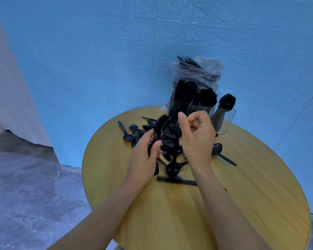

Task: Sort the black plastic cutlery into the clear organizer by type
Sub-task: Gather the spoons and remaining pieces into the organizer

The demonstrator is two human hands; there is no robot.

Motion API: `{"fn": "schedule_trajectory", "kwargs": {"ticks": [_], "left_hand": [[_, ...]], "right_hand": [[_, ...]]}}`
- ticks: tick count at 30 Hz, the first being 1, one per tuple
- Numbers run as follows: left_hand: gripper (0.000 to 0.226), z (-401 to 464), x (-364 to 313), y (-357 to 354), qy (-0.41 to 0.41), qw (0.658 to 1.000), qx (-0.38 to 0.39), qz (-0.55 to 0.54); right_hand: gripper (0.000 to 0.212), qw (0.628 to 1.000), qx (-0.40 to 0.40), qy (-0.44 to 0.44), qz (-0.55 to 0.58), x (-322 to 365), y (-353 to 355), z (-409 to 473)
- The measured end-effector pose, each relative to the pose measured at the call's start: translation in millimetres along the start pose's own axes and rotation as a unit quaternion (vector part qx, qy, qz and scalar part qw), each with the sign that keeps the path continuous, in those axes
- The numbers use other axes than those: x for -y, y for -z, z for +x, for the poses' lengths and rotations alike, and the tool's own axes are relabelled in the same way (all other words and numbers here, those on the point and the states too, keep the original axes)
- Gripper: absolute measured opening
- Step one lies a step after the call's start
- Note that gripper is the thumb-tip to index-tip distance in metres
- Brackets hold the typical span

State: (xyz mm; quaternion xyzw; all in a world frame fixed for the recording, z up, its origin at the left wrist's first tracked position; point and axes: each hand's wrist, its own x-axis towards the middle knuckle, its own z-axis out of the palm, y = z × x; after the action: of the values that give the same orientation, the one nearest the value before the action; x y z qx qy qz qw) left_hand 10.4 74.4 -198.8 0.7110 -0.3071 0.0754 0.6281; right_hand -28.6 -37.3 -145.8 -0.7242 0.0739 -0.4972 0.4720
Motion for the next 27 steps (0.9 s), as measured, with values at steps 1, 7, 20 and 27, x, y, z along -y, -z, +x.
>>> {"fn": "schedule_trajectory", "kwargs": {"ticks": [1, 7, 20, 27], "left_hand": [[0.031, -1, -1, 0, -0.010, 1.000, 0.001, 0.013], [0.043, -3, -4, 0, -0.042, 0.998, 0.026, 0.050], [0.027, 0, -2, -2, -0.028, 0.995, 0.079, 0.046], [0.026, 0, 1, -1, -0.031, 0.994, 0.091, 0.043]], "right_hand": [[0.026, 1.000, 0.006, -0.026, 0.008, -1, -2, -2], [0.022, 0.998, -0.019, -0.055, 0.002, -7, -7, -7], [0.008, 0.997, 0.002, -0.061, 0.051, -15, -18, -15], [0.022, 0.993, 0.081, -0.074, 0.044, -21, -12, -11]]}}
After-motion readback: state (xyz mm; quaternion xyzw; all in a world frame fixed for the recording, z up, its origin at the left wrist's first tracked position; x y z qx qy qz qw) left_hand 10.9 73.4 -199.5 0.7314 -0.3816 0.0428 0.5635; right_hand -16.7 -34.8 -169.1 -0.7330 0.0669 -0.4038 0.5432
